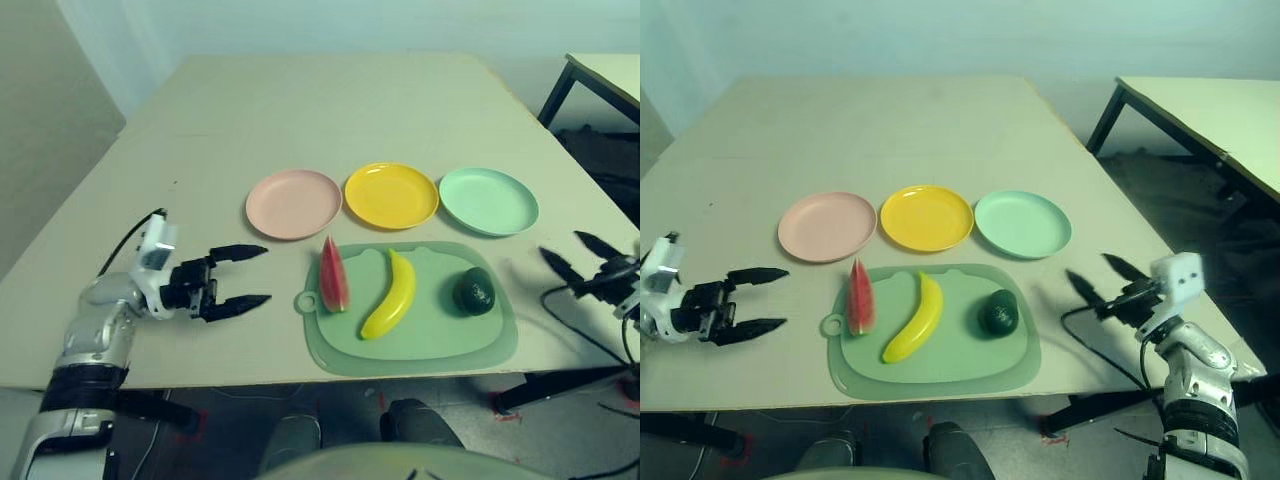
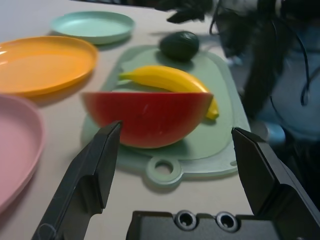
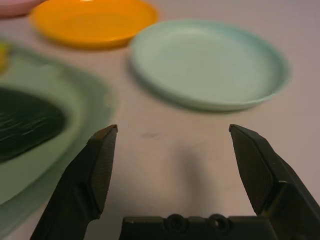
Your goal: Place the fruits into color-matched plates.
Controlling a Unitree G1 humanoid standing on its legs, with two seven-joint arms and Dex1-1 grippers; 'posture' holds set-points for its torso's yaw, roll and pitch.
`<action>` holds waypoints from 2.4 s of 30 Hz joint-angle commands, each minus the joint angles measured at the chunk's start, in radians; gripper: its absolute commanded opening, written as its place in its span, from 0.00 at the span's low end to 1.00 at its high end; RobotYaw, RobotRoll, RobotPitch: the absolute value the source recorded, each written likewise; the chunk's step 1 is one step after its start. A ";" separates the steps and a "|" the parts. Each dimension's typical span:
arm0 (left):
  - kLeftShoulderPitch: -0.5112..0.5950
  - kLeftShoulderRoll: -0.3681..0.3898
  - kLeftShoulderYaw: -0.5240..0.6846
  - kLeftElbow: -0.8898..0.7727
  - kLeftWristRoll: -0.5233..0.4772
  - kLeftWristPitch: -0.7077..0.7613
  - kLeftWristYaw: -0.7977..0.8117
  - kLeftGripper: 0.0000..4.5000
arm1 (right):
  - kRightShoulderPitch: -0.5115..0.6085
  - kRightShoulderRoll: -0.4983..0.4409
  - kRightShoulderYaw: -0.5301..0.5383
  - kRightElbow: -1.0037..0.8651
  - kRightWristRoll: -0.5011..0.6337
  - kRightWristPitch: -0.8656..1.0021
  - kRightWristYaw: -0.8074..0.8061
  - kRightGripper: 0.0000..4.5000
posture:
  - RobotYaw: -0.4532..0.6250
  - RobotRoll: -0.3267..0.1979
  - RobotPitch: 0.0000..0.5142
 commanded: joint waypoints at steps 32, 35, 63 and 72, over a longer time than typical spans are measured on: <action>0.109 0.054 0.045 0.099 0.031 -0.147 0.025 0.99 | -0.738 -0.369 0.902 -0.229 -0.315 -0.342 0.502 1.00 | 0.37 0.62 0.06; 0.111 0.054 0.045 0.090 0.035 -0.144 0.027 0.99 | -0.753 -0.359 0.928 -0.264 -0.295 -0.316 0.502 1.00 | 0.37 0.62 0.06; 0.106 0.058 0.050 0.085 0.060 -0.171 0.045 0.99 | -0.717 -0.297 0.994 -0.317 -0.398 -0.267 0.502 1.00 | 0.38 0.62 0.09; 0.092 0.060 0.045 0.086 0.064 -0.167 0.043 0.99 | -0.701 -0.235 0.969 -0.264 -0.463 -0.295 0.502 1.00 | 0.39 0.62 0.09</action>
